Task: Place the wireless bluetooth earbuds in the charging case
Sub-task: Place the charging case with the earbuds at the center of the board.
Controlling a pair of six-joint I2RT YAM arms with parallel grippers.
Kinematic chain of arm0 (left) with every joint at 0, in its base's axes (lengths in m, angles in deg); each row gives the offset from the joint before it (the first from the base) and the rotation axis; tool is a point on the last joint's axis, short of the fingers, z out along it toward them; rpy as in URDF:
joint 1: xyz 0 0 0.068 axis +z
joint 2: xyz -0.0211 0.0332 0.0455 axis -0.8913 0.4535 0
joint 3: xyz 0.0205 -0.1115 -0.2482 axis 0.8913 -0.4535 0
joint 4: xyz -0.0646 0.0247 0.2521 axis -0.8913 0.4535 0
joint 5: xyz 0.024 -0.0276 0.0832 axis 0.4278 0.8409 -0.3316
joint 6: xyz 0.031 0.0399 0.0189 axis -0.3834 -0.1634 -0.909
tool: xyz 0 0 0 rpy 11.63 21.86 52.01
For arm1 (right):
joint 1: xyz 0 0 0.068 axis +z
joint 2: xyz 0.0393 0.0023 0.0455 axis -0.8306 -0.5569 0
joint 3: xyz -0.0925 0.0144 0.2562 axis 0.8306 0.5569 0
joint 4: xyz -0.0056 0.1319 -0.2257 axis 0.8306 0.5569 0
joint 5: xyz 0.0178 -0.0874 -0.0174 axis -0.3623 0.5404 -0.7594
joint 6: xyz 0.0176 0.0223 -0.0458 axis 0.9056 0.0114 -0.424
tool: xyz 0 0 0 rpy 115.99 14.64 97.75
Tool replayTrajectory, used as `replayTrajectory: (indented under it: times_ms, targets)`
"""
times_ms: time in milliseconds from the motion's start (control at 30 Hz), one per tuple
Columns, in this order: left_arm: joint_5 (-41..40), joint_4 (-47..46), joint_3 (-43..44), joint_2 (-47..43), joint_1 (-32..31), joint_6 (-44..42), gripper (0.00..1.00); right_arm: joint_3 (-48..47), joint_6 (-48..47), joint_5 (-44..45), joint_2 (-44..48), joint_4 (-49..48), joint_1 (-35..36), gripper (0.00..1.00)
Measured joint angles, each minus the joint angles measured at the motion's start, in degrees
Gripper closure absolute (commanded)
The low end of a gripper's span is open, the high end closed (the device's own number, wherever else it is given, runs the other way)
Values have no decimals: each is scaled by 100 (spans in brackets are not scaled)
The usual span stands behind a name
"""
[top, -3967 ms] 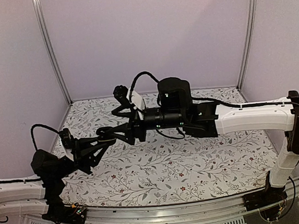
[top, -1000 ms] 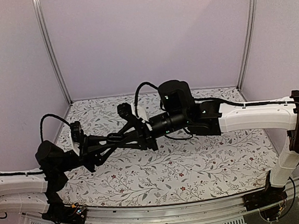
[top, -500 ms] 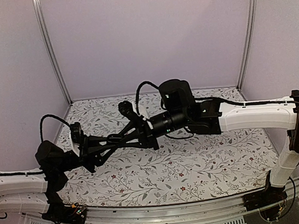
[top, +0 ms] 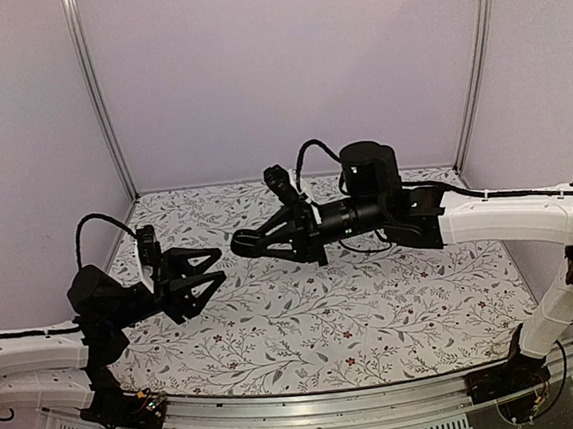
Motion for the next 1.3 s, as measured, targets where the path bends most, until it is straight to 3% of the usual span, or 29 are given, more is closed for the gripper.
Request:
replayTrajectory:
  times_ms: [100,267,533,833,1067,1300]
  targets:
    - [-116,26,0,-17,0,-2,37,136,247,-125,129,-234,-254,100]
    - [-407,258,-2,-131,11,-2,1,291,828,-249,149,-498,-699,100]
    - [-1530,1021,-2,-649,33,92,0,328,1945,-518,-750,-634,-1749,100]
    - [-2771,2234,387,-833,55,413,0,-555,2531,-684,-2566,-173,-2190,98]
    - [-3088,2640,579,-560,70,544,0,-1810,2505,-662,-3707,481,-2247,97]
    - [-3136,2929,654,-492,103,603,0,-2328,2371,-570,-4347,1064,-2319,91]
